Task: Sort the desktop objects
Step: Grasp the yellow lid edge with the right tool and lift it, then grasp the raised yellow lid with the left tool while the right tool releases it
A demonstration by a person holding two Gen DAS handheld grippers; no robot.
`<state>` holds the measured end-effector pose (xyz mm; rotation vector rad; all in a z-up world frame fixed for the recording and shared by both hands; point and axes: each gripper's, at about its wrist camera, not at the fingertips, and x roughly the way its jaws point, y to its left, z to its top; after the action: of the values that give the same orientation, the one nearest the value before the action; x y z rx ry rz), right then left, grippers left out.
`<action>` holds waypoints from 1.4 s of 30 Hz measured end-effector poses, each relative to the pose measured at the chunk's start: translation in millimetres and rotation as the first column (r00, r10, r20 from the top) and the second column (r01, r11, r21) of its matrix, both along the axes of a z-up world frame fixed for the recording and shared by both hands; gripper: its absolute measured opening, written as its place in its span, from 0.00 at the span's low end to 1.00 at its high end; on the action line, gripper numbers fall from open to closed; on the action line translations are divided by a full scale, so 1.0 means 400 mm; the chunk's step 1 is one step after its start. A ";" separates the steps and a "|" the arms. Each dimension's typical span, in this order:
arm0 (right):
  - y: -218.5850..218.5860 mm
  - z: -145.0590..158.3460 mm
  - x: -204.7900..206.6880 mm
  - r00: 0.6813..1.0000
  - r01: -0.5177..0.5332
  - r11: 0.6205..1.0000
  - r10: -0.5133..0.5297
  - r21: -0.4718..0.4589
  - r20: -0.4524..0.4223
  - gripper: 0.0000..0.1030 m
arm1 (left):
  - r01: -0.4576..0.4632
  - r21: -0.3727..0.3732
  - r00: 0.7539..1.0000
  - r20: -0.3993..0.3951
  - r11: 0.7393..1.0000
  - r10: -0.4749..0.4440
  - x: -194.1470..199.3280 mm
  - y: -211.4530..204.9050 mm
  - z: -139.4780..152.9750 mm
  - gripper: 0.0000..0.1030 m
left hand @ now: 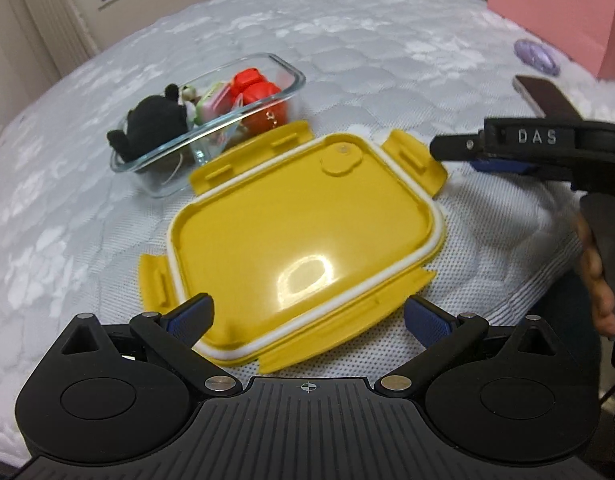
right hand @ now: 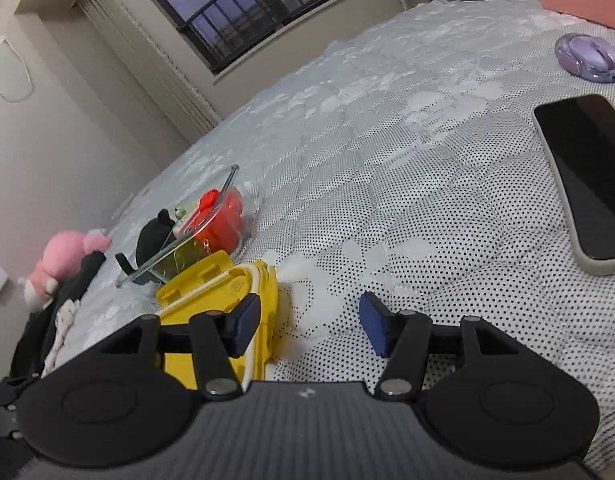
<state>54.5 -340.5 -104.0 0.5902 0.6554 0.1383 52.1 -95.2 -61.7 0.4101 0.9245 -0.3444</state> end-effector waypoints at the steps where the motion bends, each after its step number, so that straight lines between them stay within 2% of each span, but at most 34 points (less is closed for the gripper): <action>1: 0.004 -0.002 0.001 1.000 -0.001 1.000 0.001 0.000 0.010 0.60 | 0.002 0.008 1.000 0.007 1.000 -0.002 -0.001 0.002 -0.001 1.00; 3: 0.016 -0.005 0.004 1.000 -0.007 1.000 0.008 -0.011 0.029 0.60 | 0.021 0.043 0.999 0.032 0.999 -0.022 -0.009 0.005 0.000 1.00; 8: 0.062 -0.008 0.018 0.996 -0.073 0.997 0.074 -0.029 0.055 0.60 | 0.097 0.230 0.982 0.139 0.968 -0.131 -0.050 -0.007 0.024 1.00; 13: 0.095 -0.011 0.048 0.994 -0.090 0.996 0.091 -0.024 0.061 0.59 | 0.126 0.244 0.960 0.213 0.961 -0.180 -0.081 -0.013 0.060 1.00; 18: 0.113 -0.005 0.055 0.994 -0.097 0.995 0.098 -0.018 0.047 0.47 | 0.173 0.303 0.944 0.220 0.937 -0.245 -0.106 -0.044 0.033 1.00; 19: 0.114 -0.004 0.054 0.995 -0.088 0.996 0.089 -0.024 0.043 0.36 | 0.184 0.315 0.938 0.226 0.931 -0.262 -0.113 -0.048 0.028 1.00; 20: 0.111 -0.004 0.054 0.996 -0.085 0.996 0.086 -0.018 0.036 0.21 | 0.193 0.329 0.931 0.236 0.925 -0.278 -0.122 -0.052 0.024 1.00; 23: 0.097 -0.002 0.052 0.997 -0.081 0.996 0.081 0.024 0.020 0.12 | 0.218 0.371 0.899 0.284 0.903 -0.333 -0.151 -0.056 0.012 1.00; 26: 0.086 0.017 0.043 0.996 -0.086 0.994 0.085 0.063 0.023 0.10 | 0.219 0.419 0.858 0.347 0.881 -0.378 -0.181 -0.052 0.000 1.00; 31: 0.108 0.097 0.017 0.991 -0.115 0.991 0.110 0.067 0.075 0.10 | 0.169 0.503 0.786 0.450 0.848 -0.424 -0.210 -0.043 -0.026 1.00; 33: 0.118 0.130 0.006 0.988 -0.129 0.989 0.122 0.069 0.097 0.10 | 0.179 0.503 0.773 0.460 0.846 -0.437 -0.216 -0.039 -0.028 1.00; 35: 0.134 0.164 -0.003 0.981 -0.159 0.985 0.150 0.066 0.120 0.11 | 0.179 0.503 0.750 0.487 0.846 -0.448 -0.225 -0.037 -0.029 1.00; 37: 0.152 0.195 -0.009 0.975 -0.185 0.981 0.176 0.063 0.132 0.11 | 0.195 0.484 0.736 0.503 0.853 -0.454 -0.231 -0.033 -0.021 1.00; 39: 0.179 0.226 -0.012 0.969 -0.205 0.979 0.199 0.025 0.146 0.11 | 0.239 0.410 0.747 0.501 0.880 -0.437 -0.229 -0.020 0.003 1.00; 42: 0.220 0.264 -0.008 0.964 -0.216 0.976 0.217 -0.023 0.152 0.11 | 0.272 0.290 0.785 0.484 0.918 -0.386 -0.204 -0.007 0.033 1.00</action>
<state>51.3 -252.7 1.6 0.4950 0.5689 0.3831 -29.4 -98.1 -48.5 0.8216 0.3296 -0.4281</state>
